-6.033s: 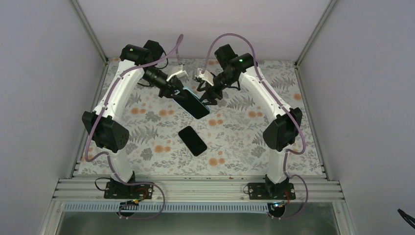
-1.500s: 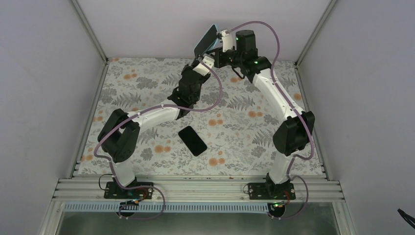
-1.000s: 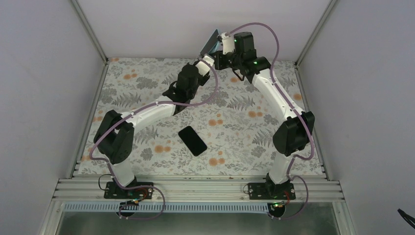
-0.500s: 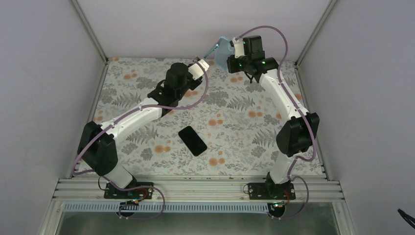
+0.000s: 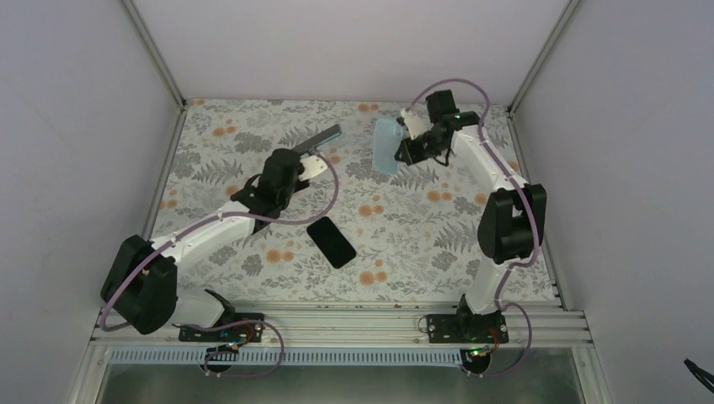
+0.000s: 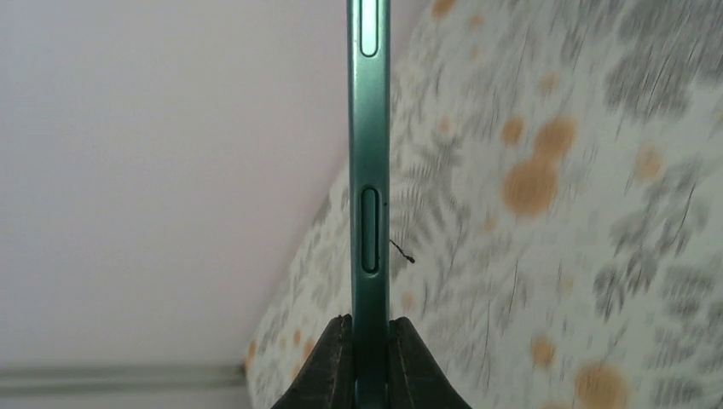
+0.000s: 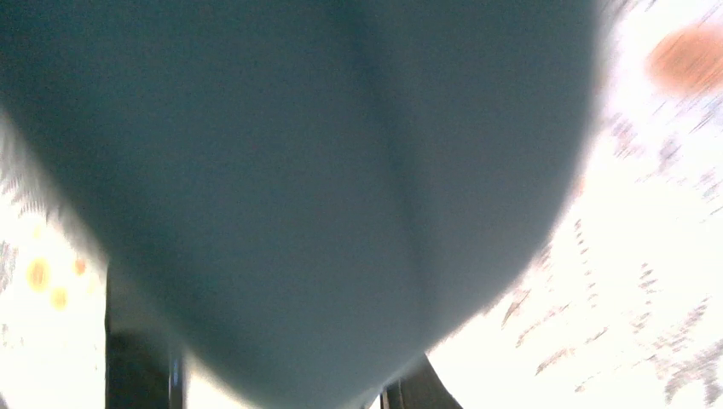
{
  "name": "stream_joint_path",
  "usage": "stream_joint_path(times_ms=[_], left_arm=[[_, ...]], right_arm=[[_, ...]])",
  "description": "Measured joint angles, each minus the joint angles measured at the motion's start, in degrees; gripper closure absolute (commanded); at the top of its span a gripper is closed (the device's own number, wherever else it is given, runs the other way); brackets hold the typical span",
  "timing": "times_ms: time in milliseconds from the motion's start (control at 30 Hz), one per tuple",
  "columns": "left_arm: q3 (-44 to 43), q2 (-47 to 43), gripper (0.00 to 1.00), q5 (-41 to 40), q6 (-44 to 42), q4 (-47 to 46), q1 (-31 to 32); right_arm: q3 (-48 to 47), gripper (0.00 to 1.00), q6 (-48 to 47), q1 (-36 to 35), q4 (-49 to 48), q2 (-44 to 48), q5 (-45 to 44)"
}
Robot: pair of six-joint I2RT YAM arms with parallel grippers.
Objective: Take the phone out of the phone case
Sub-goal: Place the phone case at the center of the board, then place the phone at the center of the board.
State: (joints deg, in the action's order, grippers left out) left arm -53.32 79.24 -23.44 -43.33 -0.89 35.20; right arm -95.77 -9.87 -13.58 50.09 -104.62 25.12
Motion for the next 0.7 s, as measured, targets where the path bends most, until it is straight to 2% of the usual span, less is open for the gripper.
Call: stream_joint_path(times_ms=[133,267,467,533,567,633,700], left_arm=[[10.51,-2.99,0.98,-6.08,-5.66,-4.79,-1.57],[19.04,-1.03,0.98,-10.67,-9.86,-8.68,-1.62],[22.73,5.66,0.98,-13.55,-12.0,-11.43,-1.66],[22.73,7.54,0.98,-13.88,-11.96,-12.31,-1.66],[22.71,8.39,0.98,-13.92,-11.96,-12.52,-1.66],[22.73,10.05,0.98,-14.32,-11.72,-13.42,-1.66],[22.75,10.47,0.98,-14.45,-11.76,-14.51,-1.6]], right_arm=[[4.44,0.96,-4.11,0.15,4.9,-3.63,1.86],[8.2,0.96,-6.27,0.09,6.58,-6.64,1.14],[9.4,0.96,-6.6,0.11,6.16,-8.74,-2.67],[9.4,0.87,-6.58,0.11,5.79,-8.98,-3.82],[9.4,0.8,-6.51,0.11,5.64,-9.05,-4.15],[9.4,0.58,-6.43,0.11,5.53,-9.2,-5.51],[9.49,0.46,-6.12,0.13,5.51,-9.29,-7.06]])
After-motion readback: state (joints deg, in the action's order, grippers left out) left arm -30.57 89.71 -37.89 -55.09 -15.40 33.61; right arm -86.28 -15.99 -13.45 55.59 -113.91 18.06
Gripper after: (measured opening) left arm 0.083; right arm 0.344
